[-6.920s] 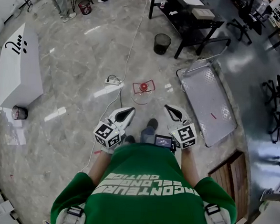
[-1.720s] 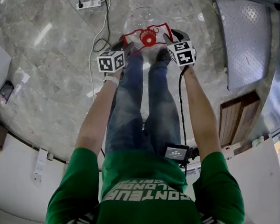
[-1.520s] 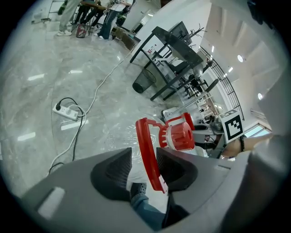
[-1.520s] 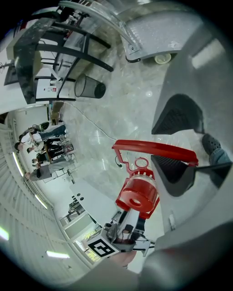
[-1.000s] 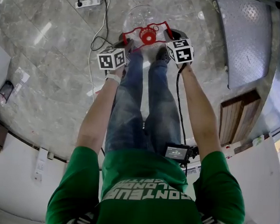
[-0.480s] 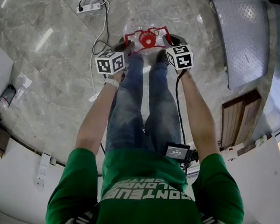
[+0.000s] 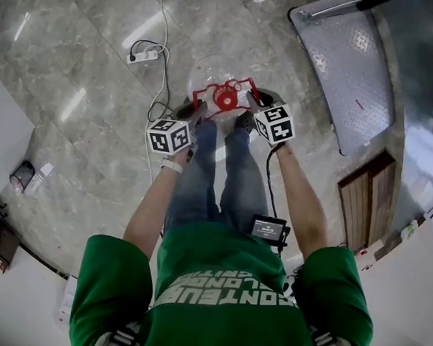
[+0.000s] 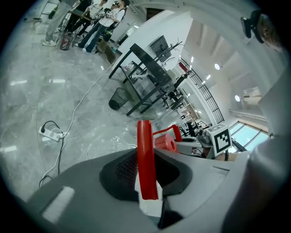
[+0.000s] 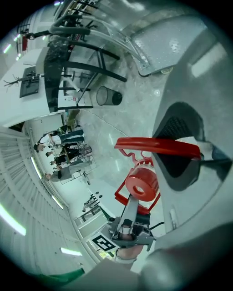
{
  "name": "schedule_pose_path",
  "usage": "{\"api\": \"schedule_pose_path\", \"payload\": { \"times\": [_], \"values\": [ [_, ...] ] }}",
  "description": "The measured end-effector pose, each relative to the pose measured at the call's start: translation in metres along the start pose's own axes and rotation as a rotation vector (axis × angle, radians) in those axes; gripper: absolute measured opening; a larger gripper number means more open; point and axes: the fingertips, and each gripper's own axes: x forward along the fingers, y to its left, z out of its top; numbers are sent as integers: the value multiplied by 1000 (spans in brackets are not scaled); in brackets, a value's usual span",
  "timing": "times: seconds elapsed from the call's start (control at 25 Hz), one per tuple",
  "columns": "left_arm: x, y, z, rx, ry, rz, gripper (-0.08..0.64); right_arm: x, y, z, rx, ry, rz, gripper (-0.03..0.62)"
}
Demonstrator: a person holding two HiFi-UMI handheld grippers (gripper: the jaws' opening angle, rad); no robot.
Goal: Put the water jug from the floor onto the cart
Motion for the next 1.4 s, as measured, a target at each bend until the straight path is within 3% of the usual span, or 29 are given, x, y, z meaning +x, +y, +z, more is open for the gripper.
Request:
{"api": "schedule_pose_path", "payload": {
  "times": [0.32,0.76,1.12,1.4],
  "values": [
    [-66,-89,82,88,-152,-97,78,-95,24,96,-77,-151,19,34],
    [-160,-208,178,248,-331,-143,83,-220,59,214,-134,-375,58,34],
    [-189,-260,201,326,-368,-159,86,-272,72,241,-210,-458,63,40],
    [-174,-300,183,395,-304,-211,87,-309,55,213,-158,-503,8,41]
  ]
}}
